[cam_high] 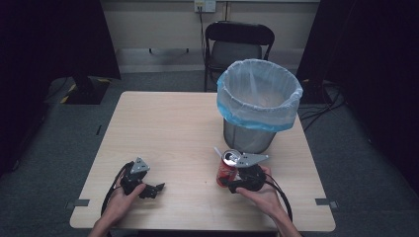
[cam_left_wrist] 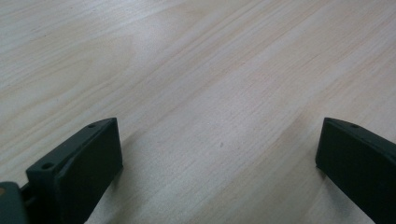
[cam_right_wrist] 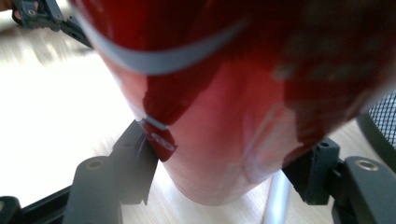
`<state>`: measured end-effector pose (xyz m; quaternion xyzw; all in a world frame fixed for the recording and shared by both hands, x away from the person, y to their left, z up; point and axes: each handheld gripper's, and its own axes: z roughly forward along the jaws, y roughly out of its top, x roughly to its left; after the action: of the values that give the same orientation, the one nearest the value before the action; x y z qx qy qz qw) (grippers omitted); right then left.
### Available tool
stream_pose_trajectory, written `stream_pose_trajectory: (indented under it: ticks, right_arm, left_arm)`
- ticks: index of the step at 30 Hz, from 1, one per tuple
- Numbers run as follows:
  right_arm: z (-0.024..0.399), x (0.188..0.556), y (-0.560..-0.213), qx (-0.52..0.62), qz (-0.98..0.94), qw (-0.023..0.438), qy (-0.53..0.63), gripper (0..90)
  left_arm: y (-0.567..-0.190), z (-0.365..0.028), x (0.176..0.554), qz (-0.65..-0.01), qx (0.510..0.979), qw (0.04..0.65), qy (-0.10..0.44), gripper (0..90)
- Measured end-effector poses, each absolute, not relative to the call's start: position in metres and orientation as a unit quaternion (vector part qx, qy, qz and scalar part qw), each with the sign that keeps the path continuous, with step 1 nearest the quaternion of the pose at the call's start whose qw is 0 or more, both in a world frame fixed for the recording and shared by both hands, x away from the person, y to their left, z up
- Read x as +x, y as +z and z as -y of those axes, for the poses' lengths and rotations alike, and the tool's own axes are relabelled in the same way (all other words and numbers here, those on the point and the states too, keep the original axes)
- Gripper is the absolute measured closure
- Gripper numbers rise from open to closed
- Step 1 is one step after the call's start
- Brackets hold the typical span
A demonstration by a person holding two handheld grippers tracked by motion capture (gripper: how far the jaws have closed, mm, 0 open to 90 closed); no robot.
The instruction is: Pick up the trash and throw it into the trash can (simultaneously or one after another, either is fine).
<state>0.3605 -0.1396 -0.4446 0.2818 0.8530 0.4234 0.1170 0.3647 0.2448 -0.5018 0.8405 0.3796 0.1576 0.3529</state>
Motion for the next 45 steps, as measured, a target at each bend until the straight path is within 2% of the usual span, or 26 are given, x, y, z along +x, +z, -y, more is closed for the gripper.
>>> stream_pose_trajectory:
  ticks: [23, 45]
  right_arm:
    - [0.138, 0.361, -0.413, 0.271, -0.832, 0.101, 0.473, 34.6]
    - [0.129, 0.354, -0.359, 0.225, -0.816, 0.097, 0.523, 34.9]
  left_arm:
    - [-0.502, -0.245, 0.365, -0.379, 0.841, 0.353, 0.157, 0.0]
    - [-0.502, -0.245, 0.365, -0.379, 0.841, 0.353, 0.157, 0.0]
